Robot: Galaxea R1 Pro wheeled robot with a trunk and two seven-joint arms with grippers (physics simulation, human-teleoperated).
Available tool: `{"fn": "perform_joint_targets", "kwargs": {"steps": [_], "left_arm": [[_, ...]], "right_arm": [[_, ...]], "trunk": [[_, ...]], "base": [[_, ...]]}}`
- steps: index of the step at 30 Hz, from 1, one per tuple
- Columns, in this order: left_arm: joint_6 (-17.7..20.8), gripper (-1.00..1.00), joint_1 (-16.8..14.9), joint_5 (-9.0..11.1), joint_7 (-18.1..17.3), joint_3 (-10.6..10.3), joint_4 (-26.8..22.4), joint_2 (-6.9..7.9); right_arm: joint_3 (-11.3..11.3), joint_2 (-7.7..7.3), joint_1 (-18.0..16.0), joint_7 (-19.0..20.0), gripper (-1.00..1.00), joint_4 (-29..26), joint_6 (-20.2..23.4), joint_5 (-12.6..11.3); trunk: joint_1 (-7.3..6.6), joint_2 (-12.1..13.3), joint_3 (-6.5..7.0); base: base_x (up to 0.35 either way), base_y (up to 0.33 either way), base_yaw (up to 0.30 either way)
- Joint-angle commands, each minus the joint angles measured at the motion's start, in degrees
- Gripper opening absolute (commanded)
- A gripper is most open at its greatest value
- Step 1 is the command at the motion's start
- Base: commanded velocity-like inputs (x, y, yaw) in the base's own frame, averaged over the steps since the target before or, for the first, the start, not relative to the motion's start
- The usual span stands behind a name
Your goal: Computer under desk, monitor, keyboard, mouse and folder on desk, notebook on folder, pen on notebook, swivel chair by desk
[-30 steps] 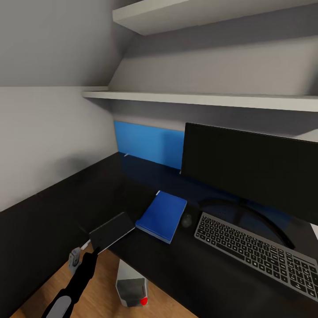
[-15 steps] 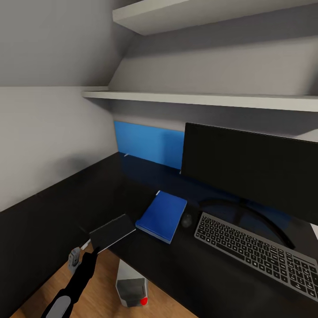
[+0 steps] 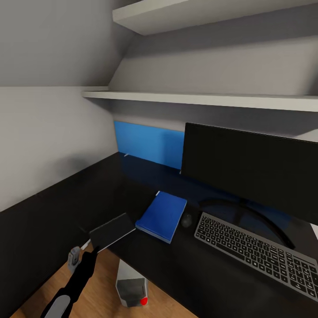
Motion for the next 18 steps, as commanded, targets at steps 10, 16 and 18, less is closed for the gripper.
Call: {"fn": "perform_joint_targets", "kwargs": {"steps": [10,16,18], "left_arm": [[0.7,-1.00,0.1,0.5,-0.2,0.1,-2.7,0.23],[0.5,-1.00,0.8,0.5,-0.1,0.0,-5.3,0.30],[0.4,-1.00,1.1,0.5,-0.1,0.0,-6.0,0.28]], "right_arm": [[0.2,-0.01,0.0,0.1,1.00,0.0,0.0,-0.4],[0.2,0.02,0.0,0.1,1.00,0.0,0.0,-0.4],[0.2,0.03,0.0,0.1,1.00,0.0,0.0,-0.4]], "trunk": [[0.00,0.0,-0.04],[0.00,0.0,-0.04],[0.00,0.0,-0.04]], "base": [[0.000,0.000,0.000],[0.000,0.000,0.000],[0.000,0.000,0.000]]}}
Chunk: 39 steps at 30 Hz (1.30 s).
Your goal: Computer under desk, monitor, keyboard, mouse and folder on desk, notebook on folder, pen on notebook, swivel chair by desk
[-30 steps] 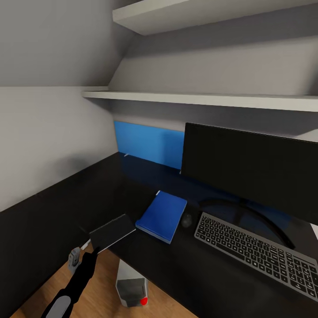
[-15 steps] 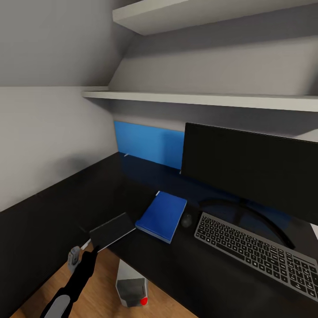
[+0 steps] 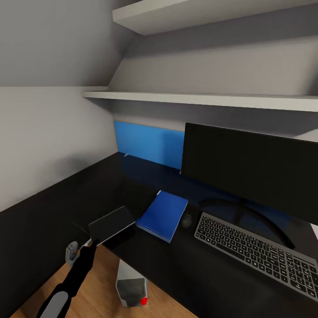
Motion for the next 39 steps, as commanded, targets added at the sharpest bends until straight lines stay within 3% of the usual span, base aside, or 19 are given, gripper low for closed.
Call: {"fn": "perform_joint_targets", "kwargs": {"steps": [1,9,19,25,30,39], "left_arm": [[0.4,-1.00,0.3,0.5,0.0,0.1,-0.8,-0.04],[0.4,-1.00,0.8,0.0,1.0,-0.7,-6.1,-0.96],[0.1,-1.00,0.1,-0.5,13.2,-3.2,-14.4,-6.15],[-3.3,-1.00,-2.4,-0.6,17.3,-5.4,-15.5,-9.68],[-7.3,-1.00,-5.0,-0.7,21.8,-8.4,-14.8,-11.15],[-12.5,-1.00,-8.9,-0.6,31.1,-15.2,-13.4,-12.11]], "right_arm": [[0.2,-0.05,0.0,0.1,1.00,-0.1,-0.1,-0.5],[0.3,-0.02,0.0,0.1,1.00,-0.1,-0.2,-0.5],[0.3,0.05,0.0,0.0,1.00,-0.1,-0.2,-0.6],[0.3,0.04,0.0,-0.1,1.00,-0.1,-0.2,-0.6],[0.3,-0.01,0.1,-0.1,1.00,-0.1,-0.2,-0.6],[0.3,-0.09,0.1,-0.1,1.00,-0.1,-0.2,-0.6]], "trunk": [[0.00,0.0,-0.04],[0.00,0.0,-0.04],[0.00,0.0,-0.04],[0.00,0.0,-0.04],[0.00,0.0,-0.04],[0.00,0.0,-0.04]], "base": [[0.000,0.000,0.000],[0.000,0.000,0.000],[0.000,0.000,0.000],[0.000,0.000,0.000],[0.000,0.000,0.000],[0.000,0.000,-0.003]]}}
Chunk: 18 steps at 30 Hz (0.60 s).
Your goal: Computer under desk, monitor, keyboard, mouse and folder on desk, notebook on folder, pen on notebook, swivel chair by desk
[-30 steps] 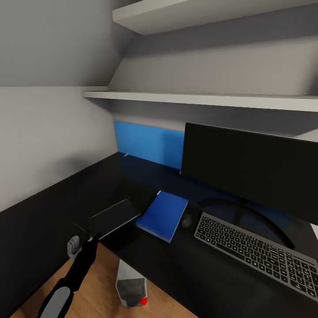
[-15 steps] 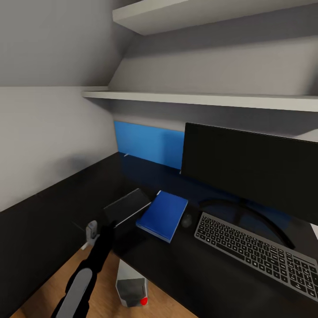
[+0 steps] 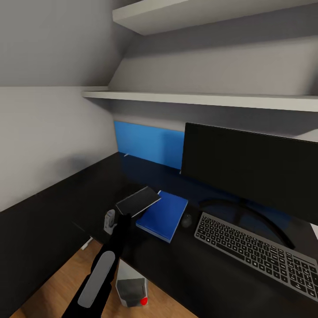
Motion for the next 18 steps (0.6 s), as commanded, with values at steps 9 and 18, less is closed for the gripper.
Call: {"fn": "perform_joint_targets", "kwargs": {"steps": [9,18], "left_arm": [[-3.1,-1.00,-0.9,1.1,2.7,-2.3,0.3,-1.11],[-8.9,-1.00,-1.1,0.9,3.0,-4.4,1.2,-1.37]], "right_arm": [[0.2,0.00,0.0,0.1,1.00,-0.1,-0.1,-0.5],[0.2,-0.11,0.0,0.2,1.00,-0.1,-0.1,-0.5]], "trunk": [[0.00,0.0,-0.05],[0.00,0.0,-0.05]], "base": [[0.000,0.000,-0.162],[0.000,0.000,-0.180]]}}
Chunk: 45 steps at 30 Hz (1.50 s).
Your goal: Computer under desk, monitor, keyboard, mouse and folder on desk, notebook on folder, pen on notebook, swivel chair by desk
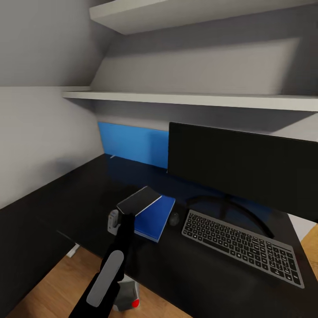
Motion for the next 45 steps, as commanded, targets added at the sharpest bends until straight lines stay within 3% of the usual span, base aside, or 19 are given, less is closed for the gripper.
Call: {"fn": "perform_joint_targets", "kwargs": {"steps": [1,8,17,26,35,45], "left_arm": [[-0.6,-1.00,0.0,0.3,0.5,-0.2,0.1,0.02],[-1.2,-1.00,-0.3,0.4,0.6,-0.6,1.5,0.01],[-1.5,-1.00,-3.3,0.5,0.7,-0.9,6.4,-0.37],[-1.8,-1.00,-7.8,0.7,3.9,-5.1,10.8,-0.52],[-2.3,-1.00,-8.3,0.6,4.2,-5.6,11.3,-0.53],[-6.1,-1.00,-8.4,0.6,4.9,-5.7,11.6,-0.57]], "right_arm": [[0.2,-0.06,0.0,0.1,1.00,-0.1,-0.1,-0.5],[0.2,-0.07,0.0,0.1,1.00,-0.1,-0.1,-0.4],[0.2,-0.05,0.1,0.1,1.00,-0.1,-0.1,-0.4],[0.3,0.03,0.1,0.1,1.00,-0.1,-0.1,-0.4],[0.3,0.09,0.1,0.0,1.00,-0.1,-0.1,-0.4],[0.3,0.12,0.1,0.0,1.00,-0.1,-0.1,-0.4]], "trunk": [[0.00,0.0,-0.04],[0.00,0.0,-0.04],[0.00,0.0,-0.04],[0.00,0.0,-0.04],[0.00,0.0,-0.04],[0.00,0.0,-0.04]], "base": [[0.000,0.000,-0.054],[0.000,0.000,-0.024],[0.000,0.000,-0.004],[0.000,0.000,-0.054],[0.000,0.000,-0.164],[0.000,0.000,-0.026]]}}
